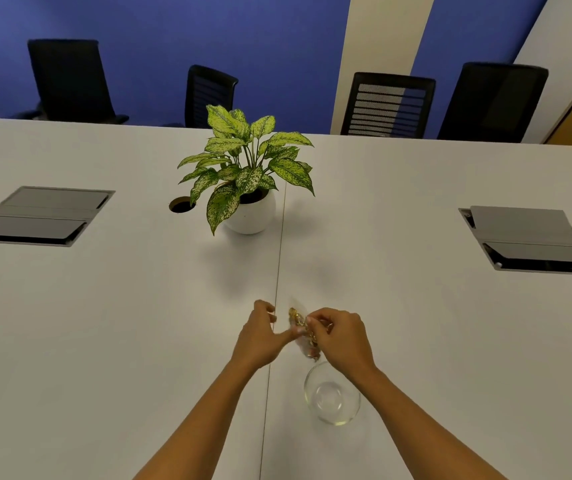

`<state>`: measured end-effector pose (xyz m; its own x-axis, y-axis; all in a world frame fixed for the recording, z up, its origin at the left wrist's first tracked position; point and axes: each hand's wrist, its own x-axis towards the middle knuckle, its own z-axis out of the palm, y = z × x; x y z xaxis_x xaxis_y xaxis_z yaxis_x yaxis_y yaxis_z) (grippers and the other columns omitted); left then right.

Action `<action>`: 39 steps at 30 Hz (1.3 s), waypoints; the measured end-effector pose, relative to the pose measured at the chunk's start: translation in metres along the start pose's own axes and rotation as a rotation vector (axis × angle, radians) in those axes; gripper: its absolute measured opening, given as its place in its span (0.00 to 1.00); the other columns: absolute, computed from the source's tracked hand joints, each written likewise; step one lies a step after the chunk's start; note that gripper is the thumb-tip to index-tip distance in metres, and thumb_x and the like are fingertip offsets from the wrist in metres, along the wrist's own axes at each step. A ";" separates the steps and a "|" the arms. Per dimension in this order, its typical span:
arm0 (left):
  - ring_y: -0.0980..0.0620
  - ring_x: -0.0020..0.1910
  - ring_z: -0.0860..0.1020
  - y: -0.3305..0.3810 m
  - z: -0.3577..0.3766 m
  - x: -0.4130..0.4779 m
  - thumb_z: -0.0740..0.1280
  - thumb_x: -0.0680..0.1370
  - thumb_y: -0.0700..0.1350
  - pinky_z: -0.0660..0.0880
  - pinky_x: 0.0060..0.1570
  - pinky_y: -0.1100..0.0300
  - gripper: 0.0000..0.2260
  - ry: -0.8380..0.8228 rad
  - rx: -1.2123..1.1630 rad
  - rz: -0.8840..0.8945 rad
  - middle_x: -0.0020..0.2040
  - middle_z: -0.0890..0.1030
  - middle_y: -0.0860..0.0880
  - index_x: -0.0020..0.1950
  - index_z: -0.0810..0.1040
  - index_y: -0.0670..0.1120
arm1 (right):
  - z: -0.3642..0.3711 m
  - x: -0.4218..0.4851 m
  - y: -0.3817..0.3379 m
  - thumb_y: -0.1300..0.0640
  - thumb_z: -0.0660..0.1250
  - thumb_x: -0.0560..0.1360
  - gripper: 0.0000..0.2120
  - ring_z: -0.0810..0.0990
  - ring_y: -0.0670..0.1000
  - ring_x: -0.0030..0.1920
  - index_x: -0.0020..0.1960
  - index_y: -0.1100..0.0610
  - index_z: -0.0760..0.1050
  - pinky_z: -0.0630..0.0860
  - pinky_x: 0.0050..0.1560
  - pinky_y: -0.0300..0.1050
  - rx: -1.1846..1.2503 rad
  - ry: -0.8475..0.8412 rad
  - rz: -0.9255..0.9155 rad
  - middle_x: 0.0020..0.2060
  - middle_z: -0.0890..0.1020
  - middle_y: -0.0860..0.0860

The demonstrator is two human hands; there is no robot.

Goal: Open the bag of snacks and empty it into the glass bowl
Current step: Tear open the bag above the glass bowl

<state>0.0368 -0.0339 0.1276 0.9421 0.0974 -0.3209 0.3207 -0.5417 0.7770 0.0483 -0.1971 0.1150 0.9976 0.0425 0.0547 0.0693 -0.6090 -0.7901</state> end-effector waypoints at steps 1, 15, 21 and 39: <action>0.49 0.52 0.79 0.007 0.000 -0.003 0.72 0.70 0.61 0.75 0.45 0.60 0.29 0.008 -0.027 -0.023 0.54 0.77 0.50 0.61 0.67 0.45 | -0.001 -0.003 -0.003 0.52 0.70 0.76 0.06 0.83 0.45 0.34 0.47 0.52 0.85 0.82 0.35 0.37 -0.020 0.021 -0.040 0.34 0.84 0.43; 0.50 0.33 0.85 0.029 0.005 -0.014 0.71 0.73 0.37 0.79 0.30 0.67 0.08 -0.010 -0.575 -0.174 0.36 0.85 0.44 0.34 0.84 0.44 | -0.003 -0.042 -0.017 0.57 0.70 0.76 0.11 0.85 0.49 0.38 0.58 0.57 0.82 0.84 0.41 0.40 -0.159 0.068 -0.438 0.43 0.87 0.52; 0.50 0.34 0.85 0.028 0.005 -0.018 0.72 0.75 0.42 0.80 0.30 0.65 0.07 0.050 -0.620 -0.176 0.36 0.86 0.45 0.37 0.84 0.46 | -0.005 -0.046 -0.028 0.53 0.70 0.76 0.09 0.85 0.40 0.46 0.56 0.45 0.83 0.80 0.47 0.31 0.359 0.051 -0.082 0.42 0.85 0.34; 0.60 0.28 0.81 0.032 0.030 -0.030 0.73 0.73 0.44 0.73 0.29 0.76 0.06 0.237 -0.106 0.129 0.28 0.81 0.57 0.36 0.84 0.48 | -0.011 -0.025 -0.024 0.52 0.76 0.71 0.07 0.86 0.51 0.34 0.38 0.55 0.85 0.83 0.34 0.39 0.515 0.064 0.327 0.31 0.87 0.51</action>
<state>0.0155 -0.0791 0.1464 0.9684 0.2327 -0.0898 0.1934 -0.4731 0.8596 0.0220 -0.1925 0.1398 0.9664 -0.1387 -0.2162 -0.2332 -0.1205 -0.9649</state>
